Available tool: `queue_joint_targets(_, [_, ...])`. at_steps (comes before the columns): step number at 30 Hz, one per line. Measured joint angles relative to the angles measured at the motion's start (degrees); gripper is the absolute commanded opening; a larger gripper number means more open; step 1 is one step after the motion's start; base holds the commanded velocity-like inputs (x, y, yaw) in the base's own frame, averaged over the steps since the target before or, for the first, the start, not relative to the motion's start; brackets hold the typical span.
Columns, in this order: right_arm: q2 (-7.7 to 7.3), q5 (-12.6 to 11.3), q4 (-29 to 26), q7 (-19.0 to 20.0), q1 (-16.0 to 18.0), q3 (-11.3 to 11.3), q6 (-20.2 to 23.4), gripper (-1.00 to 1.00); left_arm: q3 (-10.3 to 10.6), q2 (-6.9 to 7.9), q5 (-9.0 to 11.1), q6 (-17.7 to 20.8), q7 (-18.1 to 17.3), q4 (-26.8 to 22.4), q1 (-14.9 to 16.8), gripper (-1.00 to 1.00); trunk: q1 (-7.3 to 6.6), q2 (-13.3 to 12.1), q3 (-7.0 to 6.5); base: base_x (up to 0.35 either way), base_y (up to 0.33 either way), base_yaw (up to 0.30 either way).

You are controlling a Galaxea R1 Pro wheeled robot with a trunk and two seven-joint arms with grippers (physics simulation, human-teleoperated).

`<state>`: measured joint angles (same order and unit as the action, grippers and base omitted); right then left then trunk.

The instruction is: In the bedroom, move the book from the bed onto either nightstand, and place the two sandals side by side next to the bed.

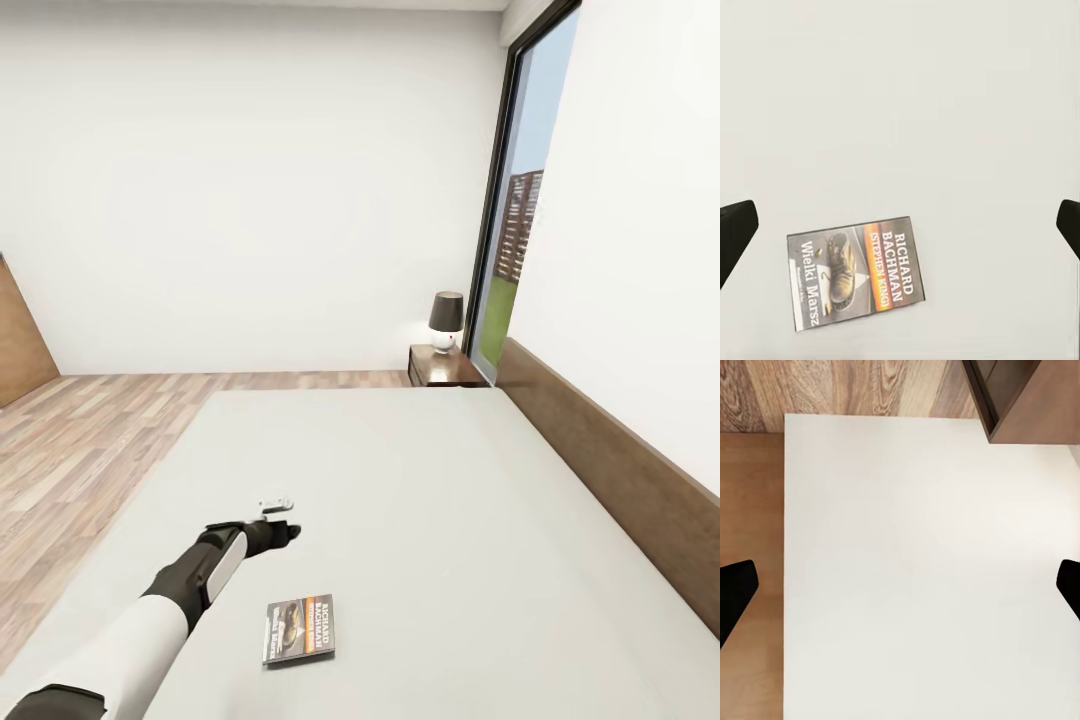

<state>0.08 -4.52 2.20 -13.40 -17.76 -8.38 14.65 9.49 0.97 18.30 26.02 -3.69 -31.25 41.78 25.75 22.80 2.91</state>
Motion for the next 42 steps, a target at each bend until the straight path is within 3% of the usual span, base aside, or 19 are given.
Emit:
queue_joint_targets(8, [0.0, 0.0, 0.0, 0.0, 0.0, 0.0, 0.0, 1.0, 0.0, -0.29, 0.1, 1.9, 0.2, 0.0, 0.0, 1.0, 0.0, 0.0, 0.0, 0.0, 0.0, 0.0])
queue_joint_targets(24, [0.0, 0.1, 0.0, 0.0, 0.0, 0.0, 0.0, 1.0, 0.0, -0.25, 0.2, 1.6, 0.2, 0.0, -0.1, 1.0, 0.0, 0.0, 0.0, 0.0, 0.0, 0.0])
queue_joint_targets(30, [0.06, 0.1, 0.0, 0.0, 0.0, -0.1, 0.0, 1.0, 0.0, -0.25, 0.2, 1.4, 0.2, 0.0, -0.1, 1.0, 1.32, 2.4, 1.08, 0.0, 0.0, 0.0])
queue_joint_targets(42, [0.08, 0.0, 0.0, 0.1, 0.0, 0.0, 0.3, 1.0, 0.0, -0.25, 0.3, 1.4, 0.2, -0.3, -0.1, 1.0, 1.32, 2.4, 1.21, 0.0, 0.0, 0.026])
